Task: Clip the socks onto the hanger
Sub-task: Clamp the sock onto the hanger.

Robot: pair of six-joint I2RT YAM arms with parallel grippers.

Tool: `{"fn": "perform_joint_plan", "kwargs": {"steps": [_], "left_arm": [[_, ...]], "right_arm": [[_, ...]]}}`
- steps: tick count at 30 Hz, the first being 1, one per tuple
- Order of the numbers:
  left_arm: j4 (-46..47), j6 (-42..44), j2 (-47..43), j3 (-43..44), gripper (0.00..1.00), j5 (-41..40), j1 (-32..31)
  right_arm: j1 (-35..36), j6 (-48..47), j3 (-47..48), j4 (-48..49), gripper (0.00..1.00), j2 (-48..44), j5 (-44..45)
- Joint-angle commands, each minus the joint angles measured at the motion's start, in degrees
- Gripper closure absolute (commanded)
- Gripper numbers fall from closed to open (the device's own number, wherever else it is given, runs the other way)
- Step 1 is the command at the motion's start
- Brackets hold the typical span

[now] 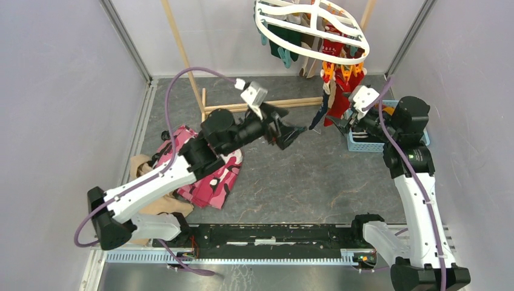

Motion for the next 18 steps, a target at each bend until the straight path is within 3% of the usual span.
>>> {"fn": "perform_joint_plan", "kwargs": {"steps": [1, 5, 10, 18], "left_arm": [[1.32, 6.85, -8.12, -9.99, 0.01, 4.46, 0.16], [-7.02, 12.69, -15.57, -16.45, 0.0, 1.54, 0.2], [-19.87, 18.86, -21.96, -20.39, 0.0, -8.04, 0.2], [-25.44, 20.7, -25.97, -24.68, 0.0, -12.35, 0.18]], "right_arm": [[-3.88, -5.9, -2.97, -5.37, 0.2, -1.75, -5.61], [-9.42, -8.37, -6.58, -7.35, 0.18, -2.19, -9.74], [-17.51, -10.07, -12.0, -7.91, 0.18, -1.69, -13.2], [-26.43, -8.39, -13.86, -6.33, 0.18, 4.72, -7.02]]}}
